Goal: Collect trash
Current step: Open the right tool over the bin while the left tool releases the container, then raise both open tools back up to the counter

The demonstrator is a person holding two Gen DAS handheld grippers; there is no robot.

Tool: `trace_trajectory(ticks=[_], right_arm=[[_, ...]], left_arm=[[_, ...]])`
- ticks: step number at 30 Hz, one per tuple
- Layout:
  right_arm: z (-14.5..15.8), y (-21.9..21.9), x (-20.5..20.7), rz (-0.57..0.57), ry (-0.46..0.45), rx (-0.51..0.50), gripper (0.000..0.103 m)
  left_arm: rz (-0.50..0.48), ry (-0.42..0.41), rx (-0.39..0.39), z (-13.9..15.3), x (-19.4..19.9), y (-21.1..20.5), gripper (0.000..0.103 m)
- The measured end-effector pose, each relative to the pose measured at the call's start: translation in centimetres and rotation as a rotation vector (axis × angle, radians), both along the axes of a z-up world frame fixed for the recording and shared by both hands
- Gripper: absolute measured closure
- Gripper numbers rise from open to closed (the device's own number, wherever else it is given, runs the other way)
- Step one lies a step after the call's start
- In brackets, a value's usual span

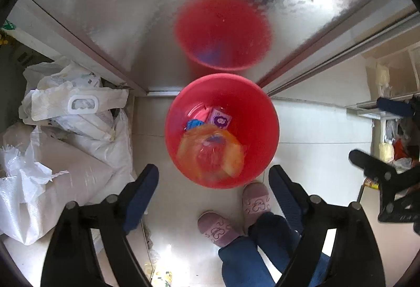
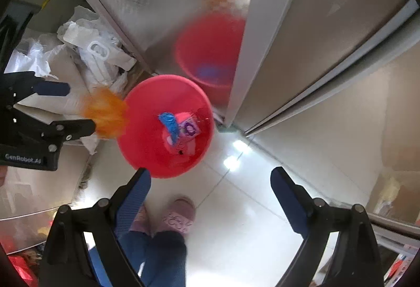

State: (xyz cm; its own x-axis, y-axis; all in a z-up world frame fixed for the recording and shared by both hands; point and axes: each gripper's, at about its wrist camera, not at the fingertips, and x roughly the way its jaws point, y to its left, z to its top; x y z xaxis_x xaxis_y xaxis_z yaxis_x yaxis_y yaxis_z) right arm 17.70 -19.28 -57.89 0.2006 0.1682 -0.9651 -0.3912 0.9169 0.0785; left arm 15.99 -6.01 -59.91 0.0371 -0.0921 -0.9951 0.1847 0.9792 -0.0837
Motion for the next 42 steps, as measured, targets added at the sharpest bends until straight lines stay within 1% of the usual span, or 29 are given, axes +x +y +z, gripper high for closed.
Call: trace_trajectory(ticks=[4, 7, 9, 12, 13, 15, 16, 19, 24, 28, 30, 32, 34, 37, 39, 40, 42], right_arm=[[0.5, -0.1, 0.1, -0.03, -0.01, 0.02, 0.011], [1.1, -0.1, 0.0, -0.043, 0.002, 0.049, 0.011], [1.8, -0.2, -0.1, -0.054, 0.007, 0.065, 0.011], [3.3, -0.3, -0.6, -0.047, 0.0, 0.065, 0.011], [3.9, -0.4, -0.8, -0.044, -0.007, 0.063, 0.011], [5.3, -0.6, -1.0, -0.04, -0.02, 0.067, 0.011], [5.9, -0.6, -1.2, -0.045, 0.001, 0.104, 0.011], [8.3, -1.2, -1.7, -0.062, -0.008, 0.115, 0.011], [13.5, -2.2, -2.8, -0.088, -0.045, 0.128, 0.011], [18.5, -2.4, -3.7, -0.077, -0.081, 0.154, 0.011], [21.1, -2.6, -4.1, -0.073, -0.092, 0.164, 0.011], [23.7, -2.8, -4.6, -0.071, -0.119, 0.147, 0.011], [26.7, -2.8, -5.2, -0.057, -0.15, 0.151, 0.011], [31.0, -3.2, -6.1, -0.033, -0.206, 0.171, 0.011], [33.5, -3.4, -6.3, -0.02, -0.243, 0.192, 0.007], [34.6, -3.4, -6.4, -0.009, -0.26, 0.202, 0.002], [36.9, -3.4, -6.4, 0.033, -0.313, 0.208, 0.001]], left_arm=[[-0.016, -0.011, 0.014, 0.6, 0.0, -0.3, 0.009], [-0.02, -0.011, 0.014, 1.4, -0.3, -0.6, 0.009], [-0.019, -0.019, 0.019, 2.4, -0.6, -0.6, 0.009], [-0.027, -0.032, 0.039, 4.5, -1.1, -0.7, 0.007], [-0.03, -0.036, 0.045, 5.2, -1.3, -0.7, 0.0], [-0.034, -0.056, 0.062, 7.1, -1.8, -0.8, 0.0], [-0.033, -0.061, 0.067, 8.0, -2.0, -0.7, 0.0], [-0.021, -0.069, 0.055, 11.1, -2.6, -0.5, 0.0], [-0.003, -0.118, 0.049, 18.0, -4.0, 0.2, 0.0], [0.048, -0.145, 0.042, 23.6, -5.3, 0.6, 0.0], [0.053, -0.167, 0.07, 26.1, -5.9, 0.6, 0.0], [0.07, -0.199, 0.104, 29.1, -6.6, 0.7, 0.0], [0.092, -0.222, 0.095, 32.1, -7.1, 1.0, 0.0], [0.103, -0.266, 0.106, 36.7, -7.6, 1.3, 0.0], [0.105, -0.297, 0.11, 39.7, -7.9, 1.5, 0.0], [0.11, -0.311, 0.116, 41.0, -8.0, 1.7, 0.0], [0.133, -0.358, 0.133, 44.1, -8.2, 2.3, 0.0]])
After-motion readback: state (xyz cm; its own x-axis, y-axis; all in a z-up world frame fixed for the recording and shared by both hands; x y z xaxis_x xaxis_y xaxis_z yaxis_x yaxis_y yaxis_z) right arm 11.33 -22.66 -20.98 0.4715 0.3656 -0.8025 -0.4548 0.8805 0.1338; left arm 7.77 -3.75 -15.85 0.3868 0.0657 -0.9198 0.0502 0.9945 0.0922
